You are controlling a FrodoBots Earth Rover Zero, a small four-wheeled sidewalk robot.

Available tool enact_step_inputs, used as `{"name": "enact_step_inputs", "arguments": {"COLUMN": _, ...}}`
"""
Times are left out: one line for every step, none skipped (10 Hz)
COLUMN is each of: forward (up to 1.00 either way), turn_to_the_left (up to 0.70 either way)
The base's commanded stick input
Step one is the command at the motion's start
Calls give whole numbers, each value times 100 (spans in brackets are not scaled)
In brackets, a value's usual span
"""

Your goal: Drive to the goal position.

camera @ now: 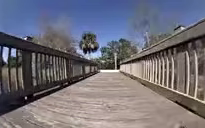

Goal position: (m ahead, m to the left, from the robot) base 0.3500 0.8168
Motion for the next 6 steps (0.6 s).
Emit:
{"name": "enact_step_inputs", "arguments": {"forward": 70, "turn_to_the_left": 3}}
{"name": "enact_step_inputs", "arguments": {"forward": 70, "turn_to_the_left": 3}}
{"name": "enact_step_inputs", "arguments": {"forward": 70, "turn_to_the_left": 3}}
{"name": "enact_step_inputs", "arguments": {"forward": 70, "turn_to_the_left": 3}}
{"name": "enact_step_inputs", "arguments": {"forward": 70, "turn_to_the_left": 3}}
{"name": "enact_step_inputs", "arguments": {"forward": 70, "turn_to_the_left": 3}}
